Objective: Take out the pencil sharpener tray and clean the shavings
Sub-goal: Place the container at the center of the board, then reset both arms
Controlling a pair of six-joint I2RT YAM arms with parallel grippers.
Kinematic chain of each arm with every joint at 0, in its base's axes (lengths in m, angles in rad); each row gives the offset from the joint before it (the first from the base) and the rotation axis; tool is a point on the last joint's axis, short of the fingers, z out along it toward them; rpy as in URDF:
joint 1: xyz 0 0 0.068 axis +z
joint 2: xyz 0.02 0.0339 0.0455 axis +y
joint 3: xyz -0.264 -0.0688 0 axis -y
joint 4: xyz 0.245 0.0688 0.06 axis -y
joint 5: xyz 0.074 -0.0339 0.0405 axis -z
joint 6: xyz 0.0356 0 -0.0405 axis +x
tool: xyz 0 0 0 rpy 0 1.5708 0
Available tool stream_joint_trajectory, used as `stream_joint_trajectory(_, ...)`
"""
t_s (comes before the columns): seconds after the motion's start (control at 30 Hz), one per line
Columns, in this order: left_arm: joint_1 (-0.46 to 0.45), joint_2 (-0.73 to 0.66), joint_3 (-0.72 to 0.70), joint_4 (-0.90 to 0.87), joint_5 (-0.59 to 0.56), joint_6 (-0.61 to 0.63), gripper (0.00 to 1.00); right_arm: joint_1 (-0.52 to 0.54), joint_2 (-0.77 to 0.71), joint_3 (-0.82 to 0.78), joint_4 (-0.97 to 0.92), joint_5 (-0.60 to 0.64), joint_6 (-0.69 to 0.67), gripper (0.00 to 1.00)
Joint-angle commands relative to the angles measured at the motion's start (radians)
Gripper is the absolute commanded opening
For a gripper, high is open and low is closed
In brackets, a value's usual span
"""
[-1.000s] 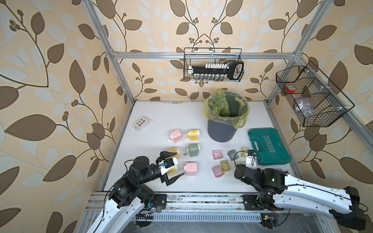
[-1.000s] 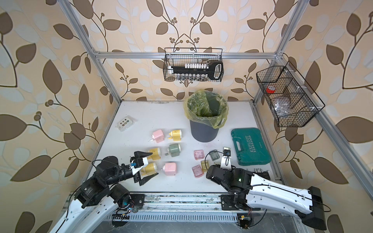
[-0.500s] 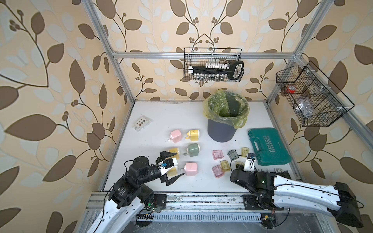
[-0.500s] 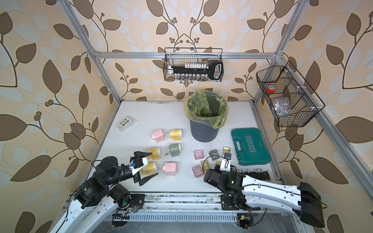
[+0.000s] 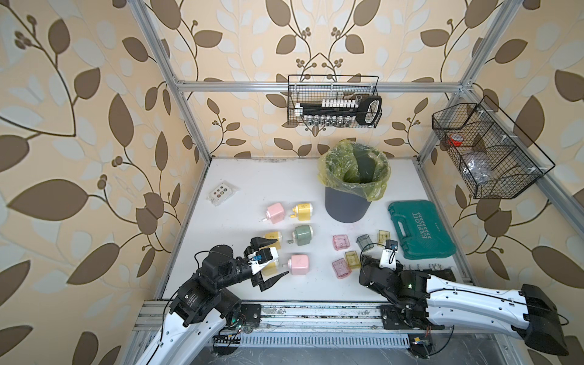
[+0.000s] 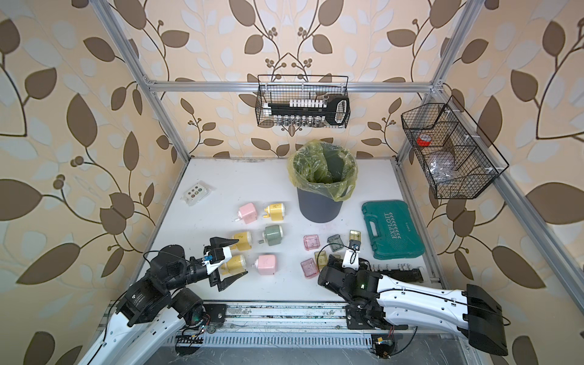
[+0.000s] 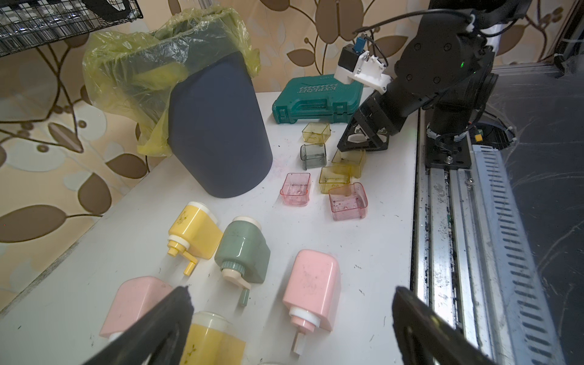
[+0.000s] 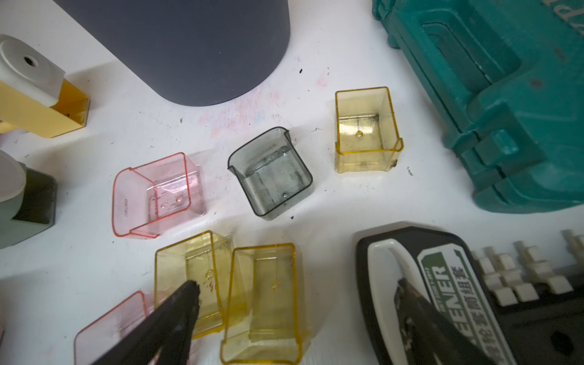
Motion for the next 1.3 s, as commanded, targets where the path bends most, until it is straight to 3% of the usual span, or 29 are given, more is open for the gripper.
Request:
stream_joint_trajectory(0.0,-0.009,0.016,0.011,0.026,0.010,-0.013,0.99,0.005,-0.014,0.035,-0.087,0.043,0.008,0.94)
stream_joint_trajectory(0.23,-0.009,0.036,0.015,0.021,0.006,-0.030,0.99,0.004,-0.100,0.173,-0.289,0.128,0.017,0.95)
stream_joint_trajectory(0.43,-0.009,0.077,0.047,0.009,-0.038,-0.114,0.99,0.003,-0.264,0.233,-0.282,0.241,-0.142,0.95)
stream_joint_trajectory(0.47,-0.009,0.092,0.058,0.000,-0.076,-0.161,0.99,0.004,-0.298,0.238,-0.255,0.262,-0.223,0.95)
stream_joint_trajectory(0.57,-0.009,0.191,0.143,-0.098,-0.306,-0.324,0.99,0.004,-0.388,0.210,0.040,0.179,-0.806,0.97)
stream_joint_trajectory(0.6,-0.009,0.213,0.158,-0.095,-0.374,-0.365,0.99,0.003,-0.404,0.202,0.111,0.151,-0.938,0.99)
stream_joint_trajectory(0.67,-0.009,0.241,0.165,-0.034,-0.464,-0.483,0.99,0.001,-0.394,0.218,0.150,0.209,-1.032,0.99)
stream_joint_trajectory(0.77,-0.007,0.344,0.214,-0.014,-0.502,-0.542,0.99,-0.050,-0.368,0.237,0.188,0.279,-1.145,0.99)
stream_joint_trajectory(0.87,-0.004,0.458,0.269,-0.024,-0.571,-0.559,0.99,-0.257,-0.388,0.205,0.273,0.088,-1.199,0.99)
stream_joint_trajectory(0.97,0.025,0.511,0.302,0.014,-0.596,-0.553,0.99,-0.636,-0.381,0.171,0.325,-0.253,-1.172,0.98)
stream_joint_trajectory(1.07,0.092,0.549,0.343,0.017,-0.573,-0.561,0.99,-1.047,-0.241,0.206,0.338,-0.666,-1.108,0.98)
stream_joint_trajectory(1.1,0.124,0.564,0.360,0.006,-0.557,-0.567,0.99,-1.136,-0.177,0.233,0.343,-0.740,-1.077,0.98)
stream_joint_trajectory(1.27,0.274,0.556,0.327,0.083,-0.537,-0.563,0.99,-1.141,-0.037,0.288,0.528,-0.581,-1.112,0.98)
